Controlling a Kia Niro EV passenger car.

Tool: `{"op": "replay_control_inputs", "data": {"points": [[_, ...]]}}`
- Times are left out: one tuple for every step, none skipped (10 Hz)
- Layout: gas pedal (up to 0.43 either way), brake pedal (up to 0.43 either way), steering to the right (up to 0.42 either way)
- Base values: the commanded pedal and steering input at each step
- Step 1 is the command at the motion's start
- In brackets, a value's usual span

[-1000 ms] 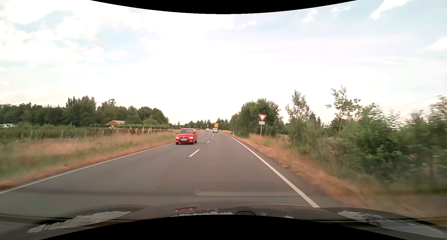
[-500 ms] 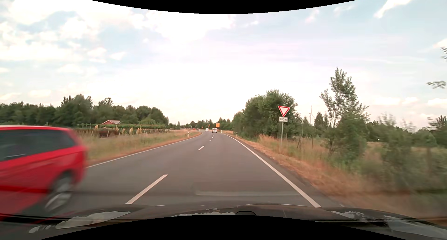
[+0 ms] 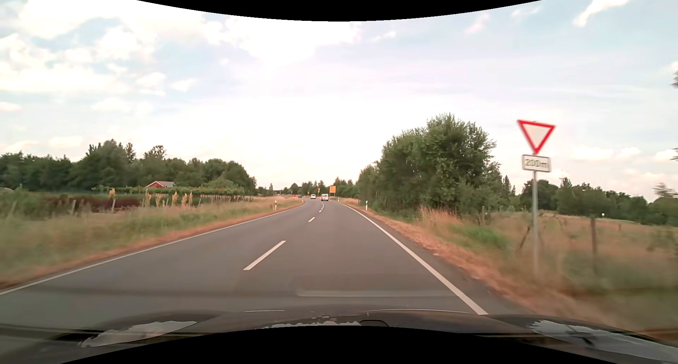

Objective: Follow the waypoints while adhering to traffic rules and regulations

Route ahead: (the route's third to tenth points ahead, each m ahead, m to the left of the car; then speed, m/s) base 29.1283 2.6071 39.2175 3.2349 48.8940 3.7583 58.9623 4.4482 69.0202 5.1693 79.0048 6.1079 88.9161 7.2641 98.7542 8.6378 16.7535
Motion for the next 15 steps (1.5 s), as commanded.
{"op": "replay_control_inputs", "data": {"points": [[0.169, 0.0, -0.006], [0.169, 0.0, -0.006], [0.169, 0.0, -0.006], [0.169, 0.0, -0.007], [0.169, 0.0, -0.007], [0.169, 0.0, -0.006], [0.169, 0.0, -0.007], [0.169, 0.0, -0.007], [0.169, 0.0, -0.007], [0.169, 0.0, -0.006], [0.169, 0.0, -0.007], [0.169, 0.0, -0.007], [0.169, 0.0, -0.006], [0.169, 0.0, -0.006], [0.169, 0.0, -0.006]]}}
